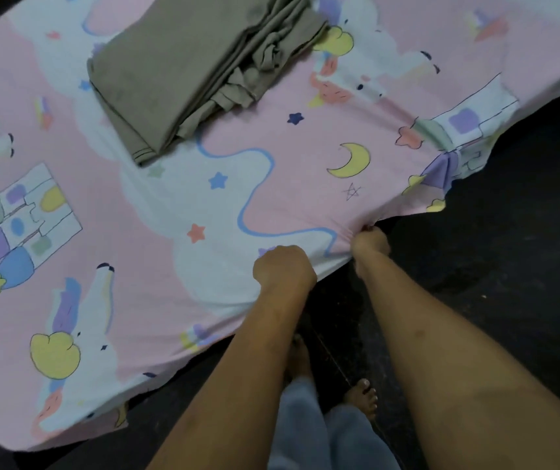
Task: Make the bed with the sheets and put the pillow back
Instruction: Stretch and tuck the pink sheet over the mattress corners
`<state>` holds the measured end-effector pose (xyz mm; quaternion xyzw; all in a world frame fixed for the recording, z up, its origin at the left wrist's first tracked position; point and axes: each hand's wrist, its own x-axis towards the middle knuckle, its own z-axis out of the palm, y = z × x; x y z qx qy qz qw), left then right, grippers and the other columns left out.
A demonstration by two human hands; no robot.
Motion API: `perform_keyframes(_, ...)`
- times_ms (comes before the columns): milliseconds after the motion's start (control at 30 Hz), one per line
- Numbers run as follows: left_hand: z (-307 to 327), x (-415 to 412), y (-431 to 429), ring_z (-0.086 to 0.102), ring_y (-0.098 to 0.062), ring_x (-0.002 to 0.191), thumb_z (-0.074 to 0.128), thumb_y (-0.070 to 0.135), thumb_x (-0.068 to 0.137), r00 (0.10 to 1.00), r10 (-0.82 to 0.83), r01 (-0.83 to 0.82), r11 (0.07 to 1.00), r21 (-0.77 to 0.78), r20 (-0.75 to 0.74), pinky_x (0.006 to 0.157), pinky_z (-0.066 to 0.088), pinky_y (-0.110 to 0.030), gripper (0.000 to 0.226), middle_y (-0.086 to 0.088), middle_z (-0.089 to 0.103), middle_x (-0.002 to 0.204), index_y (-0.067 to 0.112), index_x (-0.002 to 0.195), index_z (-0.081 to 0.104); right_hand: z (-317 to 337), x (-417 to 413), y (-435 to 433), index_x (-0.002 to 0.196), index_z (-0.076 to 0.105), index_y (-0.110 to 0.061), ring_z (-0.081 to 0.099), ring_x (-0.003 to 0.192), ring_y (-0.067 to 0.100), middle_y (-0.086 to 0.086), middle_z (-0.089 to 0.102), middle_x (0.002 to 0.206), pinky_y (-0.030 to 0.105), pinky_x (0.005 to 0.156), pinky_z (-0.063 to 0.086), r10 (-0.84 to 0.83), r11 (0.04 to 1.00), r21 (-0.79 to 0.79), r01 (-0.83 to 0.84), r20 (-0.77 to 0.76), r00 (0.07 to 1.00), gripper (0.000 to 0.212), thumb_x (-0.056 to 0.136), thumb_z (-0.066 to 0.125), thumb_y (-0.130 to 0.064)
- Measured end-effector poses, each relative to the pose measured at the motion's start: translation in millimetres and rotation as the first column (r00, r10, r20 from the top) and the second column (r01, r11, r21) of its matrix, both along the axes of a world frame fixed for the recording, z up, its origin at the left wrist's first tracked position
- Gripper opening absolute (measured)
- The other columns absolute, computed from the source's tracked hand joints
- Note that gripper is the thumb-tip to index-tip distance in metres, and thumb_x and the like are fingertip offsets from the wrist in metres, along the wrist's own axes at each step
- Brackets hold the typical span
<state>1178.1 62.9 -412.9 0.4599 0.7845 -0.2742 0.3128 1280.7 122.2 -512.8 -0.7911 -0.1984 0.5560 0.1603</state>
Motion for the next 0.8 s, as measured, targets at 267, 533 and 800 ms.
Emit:
perform_keyframes(267,29,48,85,0.054,-0.028,0.105,0.046,0.035,0.094,0.969,-0.097,0.006,0.928,0.372,0.227,0.073,0.036,-0.030,0.028,-0.007,0.058,0.115,0.014,0.112,0.054,15,73,46,0.098,0.061,-0.014,0.049,0.061,0.012,0.005,0.062,0.085,0.023,0.052,0.040,-0.062,0.993,-0.107,0.046,-0.153,0.986,0.024,0.095,0.043,-0.030)
perform_keyframes(533,10,83,177,0.052,-0.029,0.106,0.044,0.024,0.093,0.922,-0.253,0.062,0.844,0.533,0.294,0.073,0.035,-0.033,0.025,-0.008,0.056,0.114,0.013,0.115,0.051,31,124,158,0.122,0.061,-0.026,0.060,0.108,0.022,-0.004,0.063,0.117,0.042,0.093,0.050,-0.499,0.846,-0.045,0.531,-0.414,0.761,0.066,0.089,0.027,-0.071)
perform_keyframes(800,-3,114,208,0.053,-0.028,0.097,0.042,0.023,0.094,0.900,-0.331,0.142,0.836,0.530,0.282,0.066,0.032,-0.031,0.019,-0.008,0.057,0.105,0.011,0.106,0.052,3,162,197,0.121,0.054,-0.002,0.058,0.109,0.030,0.015,0.060,0.122,0.029,0.077,0.042,-0.434,0.896,0.213,0.389,0.243,0.868,0.034,0.098,0.046,-0.026)
